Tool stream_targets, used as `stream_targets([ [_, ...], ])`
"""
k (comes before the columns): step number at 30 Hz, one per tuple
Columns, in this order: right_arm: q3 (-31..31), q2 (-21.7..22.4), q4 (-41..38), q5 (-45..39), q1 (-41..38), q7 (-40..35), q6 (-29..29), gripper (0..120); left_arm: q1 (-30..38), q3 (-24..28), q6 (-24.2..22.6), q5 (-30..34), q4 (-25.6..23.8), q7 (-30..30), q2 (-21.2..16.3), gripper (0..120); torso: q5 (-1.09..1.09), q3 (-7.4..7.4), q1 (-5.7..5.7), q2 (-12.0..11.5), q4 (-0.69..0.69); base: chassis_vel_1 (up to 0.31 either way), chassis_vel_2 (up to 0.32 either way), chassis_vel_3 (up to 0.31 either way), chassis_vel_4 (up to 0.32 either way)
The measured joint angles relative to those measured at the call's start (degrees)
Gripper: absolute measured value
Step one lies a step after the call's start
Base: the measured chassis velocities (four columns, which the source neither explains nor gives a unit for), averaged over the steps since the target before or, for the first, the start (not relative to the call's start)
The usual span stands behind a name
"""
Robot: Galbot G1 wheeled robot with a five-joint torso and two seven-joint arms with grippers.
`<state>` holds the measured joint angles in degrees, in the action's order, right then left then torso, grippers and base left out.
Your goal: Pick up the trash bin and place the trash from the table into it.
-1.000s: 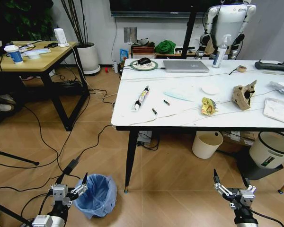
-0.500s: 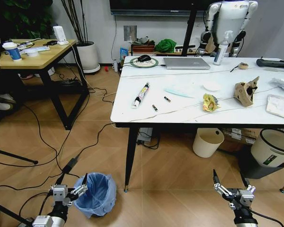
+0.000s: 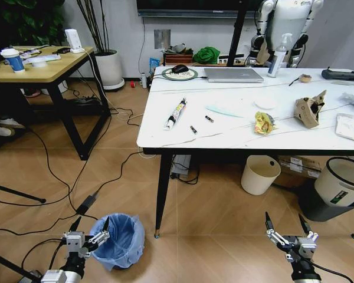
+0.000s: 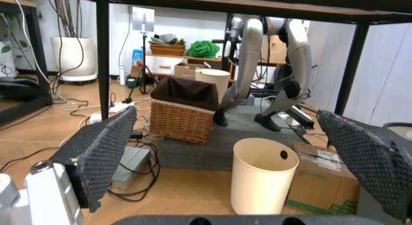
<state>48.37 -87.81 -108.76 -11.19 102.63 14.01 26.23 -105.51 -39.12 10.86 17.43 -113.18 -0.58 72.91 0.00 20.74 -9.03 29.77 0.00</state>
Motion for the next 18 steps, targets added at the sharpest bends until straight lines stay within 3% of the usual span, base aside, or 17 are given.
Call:
stream_targets([
  [18, -0.3, -0.6, 0.5, 0.7, -0.2, 0.0, 0.3, 100, 0.5, -0.4, 0.4, 0.2, 1.7, -0.1, -0.4, 100, 0.00, -2.68, 1.44, -4.1, 0.00, 0.000, 0.000, 0.000, 0.000],
])
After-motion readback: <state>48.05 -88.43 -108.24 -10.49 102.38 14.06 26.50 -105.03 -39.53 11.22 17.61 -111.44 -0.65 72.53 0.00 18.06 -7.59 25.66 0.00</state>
